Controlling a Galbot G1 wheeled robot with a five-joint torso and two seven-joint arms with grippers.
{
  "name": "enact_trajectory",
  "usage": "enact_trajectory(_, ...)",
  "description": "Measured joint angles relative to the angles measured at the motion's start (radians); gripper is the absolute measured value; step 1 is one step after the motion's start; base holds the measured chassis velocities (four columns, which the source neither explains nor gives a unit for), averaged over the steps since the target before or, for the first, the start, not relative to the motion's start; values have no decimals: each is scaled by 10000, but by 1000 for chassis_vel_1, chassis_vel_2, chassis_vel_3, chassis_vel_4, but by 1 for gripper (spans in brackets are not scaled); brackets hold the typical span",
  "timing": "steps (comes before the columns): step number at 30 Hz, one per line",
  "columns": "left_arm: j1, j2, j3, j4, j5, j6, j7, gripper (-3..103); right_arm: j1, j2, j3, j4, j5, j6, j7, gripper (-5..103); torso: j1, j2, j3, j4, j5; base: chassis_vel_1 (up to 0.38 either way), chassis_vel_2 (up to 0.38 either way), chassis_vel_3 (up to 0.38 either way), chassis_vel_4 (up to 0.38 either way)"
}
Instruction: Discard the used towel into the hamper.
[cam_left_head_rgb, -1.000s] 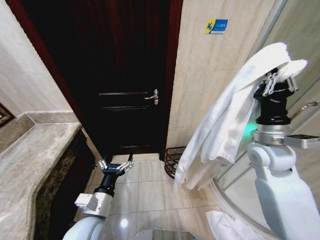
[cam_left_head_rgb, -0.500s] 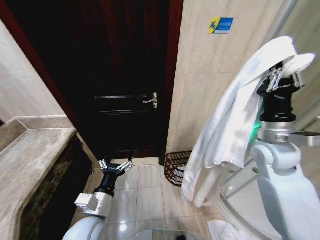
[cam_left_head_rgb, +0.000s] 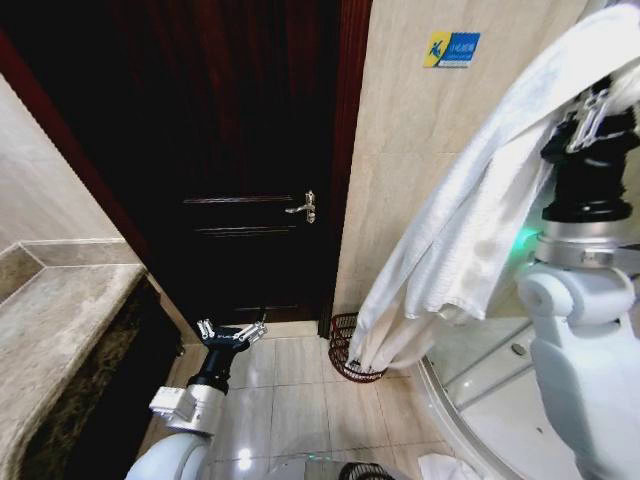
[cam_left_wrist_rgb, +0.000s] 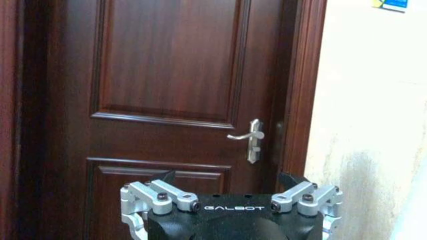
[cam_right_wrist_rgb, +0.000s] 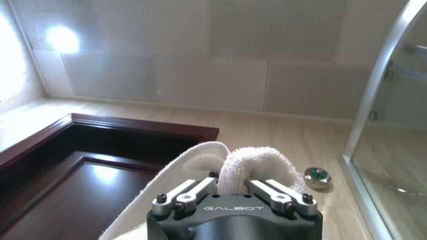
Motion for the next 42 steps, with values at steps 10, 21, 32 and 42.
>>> enact_trajectory(10, 0, 0, 0, 0, 0, 0, 0, 100, 1151, -228, -200, -985, 141, 210, -271, 4, 3, 0, 1, 2, -2, 44, 44, 39, 35)
enact_trajectory(21, 1, 0, 0, 0, 0, 0, 0, 100, 3084, -341, -1030, -2135, 296, 490, -382, 4, 3, -1, 2, 0, 0, 12, 16, 20, 8)
enact_trajectory(32, 0, -1, 0, 0, 0, 0, 0, 100, 3608, 39, -1156, -2709, -141, 724, -536, 4, 4, -1, 2, 1, -2, 0, 0, 0, 0)
enact_trajectory(42, 1, 0, 0, 0, 0, 0, 0, 100, 1987, 233, -883, -2939, -268, 1604, -983, 4, 4, -1, 1, -1, -1, 0, 0, 0, 0)
